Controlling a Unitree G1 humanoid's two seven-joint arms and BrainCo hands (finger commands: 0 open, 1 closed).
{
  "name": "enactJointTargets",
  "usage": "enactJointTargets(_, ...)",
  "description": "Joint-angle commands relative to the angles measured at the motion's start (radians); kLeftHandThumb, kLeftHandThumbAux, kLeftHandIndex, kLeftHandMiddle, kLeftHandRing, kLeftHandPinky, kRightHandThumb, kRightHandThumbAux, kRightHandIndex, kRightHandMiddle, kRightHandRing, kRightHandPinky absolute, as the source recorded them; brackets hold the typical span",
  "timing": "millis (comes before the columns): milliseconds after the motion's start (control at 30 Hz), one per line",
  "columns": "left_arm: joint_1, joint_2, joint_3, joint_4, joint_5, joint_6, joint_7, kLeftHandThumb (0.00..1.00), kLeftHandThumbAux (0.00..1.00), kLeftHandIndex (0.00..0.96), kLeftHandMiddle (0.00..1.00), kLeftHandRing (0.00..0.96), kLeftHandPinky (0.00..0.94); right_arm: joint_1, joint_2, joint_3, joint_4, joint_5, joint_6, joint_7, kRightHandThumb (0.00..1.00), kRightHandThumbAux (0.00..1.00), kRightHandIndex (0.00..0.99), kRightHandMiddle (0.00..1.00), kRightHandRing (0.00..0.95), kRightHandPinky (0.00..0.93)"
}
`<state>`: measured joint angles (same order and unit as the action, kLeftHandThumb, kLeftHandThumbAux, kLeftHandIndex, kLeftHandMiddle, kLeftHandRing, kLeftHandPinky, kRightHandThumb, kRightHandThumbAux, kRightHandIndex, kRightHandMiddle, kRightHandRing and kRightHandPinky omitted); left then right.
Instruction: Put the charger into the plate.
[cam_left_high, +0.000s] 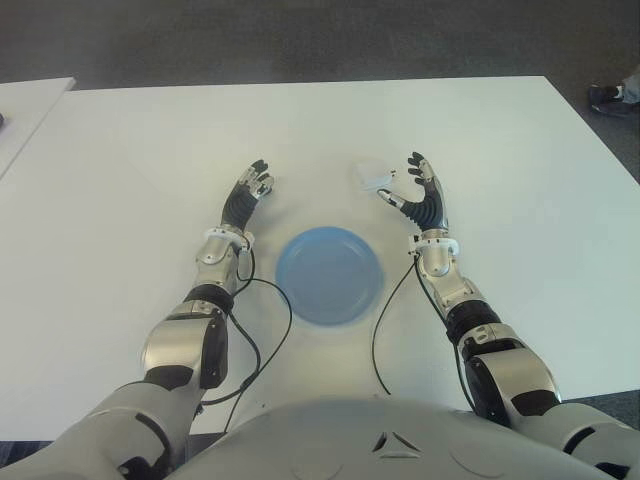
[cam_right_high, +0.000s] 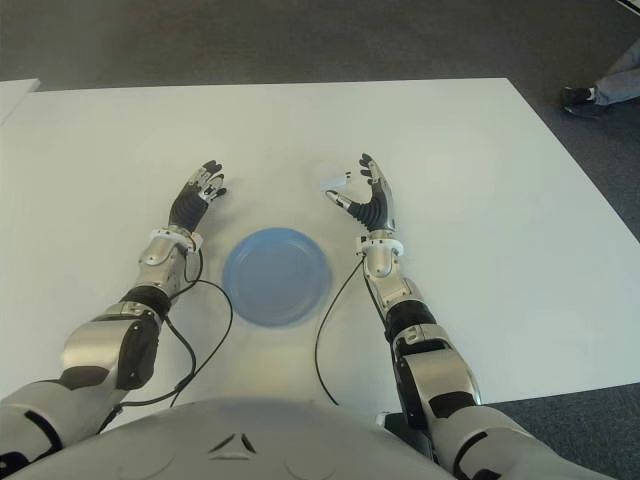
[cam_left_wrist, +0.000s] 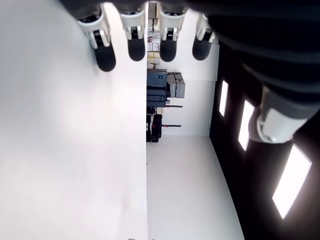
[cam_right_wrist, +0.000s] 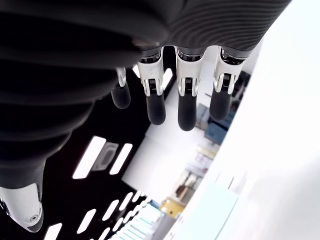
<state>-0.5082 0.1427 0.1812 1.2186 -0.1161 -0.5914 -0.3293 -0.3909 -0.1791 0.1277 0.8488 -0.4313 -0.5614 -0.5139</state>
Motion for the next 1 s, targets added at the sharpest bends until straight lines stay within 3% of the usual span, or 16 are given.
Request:
enactJointTargets(33,0.042,-0.015,-0.008,0.024,0.016,0.036,-0.008,0.102,0.49,0.0,0.0,0.023,0.117,0.026,-0.007,0.024,-0.02,-0.029,-0.017,-0.02,0.307,0.587,0.062,0.138,0.139,0.141)
enactJointTargets(667,0.049,-0.019,-0.025,0.023,0.042,0.022,0.003,0.08,0.472,0.0,0.0,0.044,0.13,0.047,-0.028,0.052,-0.086,-0.065,-0.009,-0.053,0.231,0.582,0.032,0.094,0.091,0.115)
enactJointTargets(1000,0.053,-0.024,-0.025,0.019,0.043,0.022,0.005,0.083,0.467,0.0,0.004,0.046,0.131,0.002,-0.044,0.096,-0.086,-0.159,0.051,-0.109,0.177,0.559,0.019,0.063,0.065,0.09)
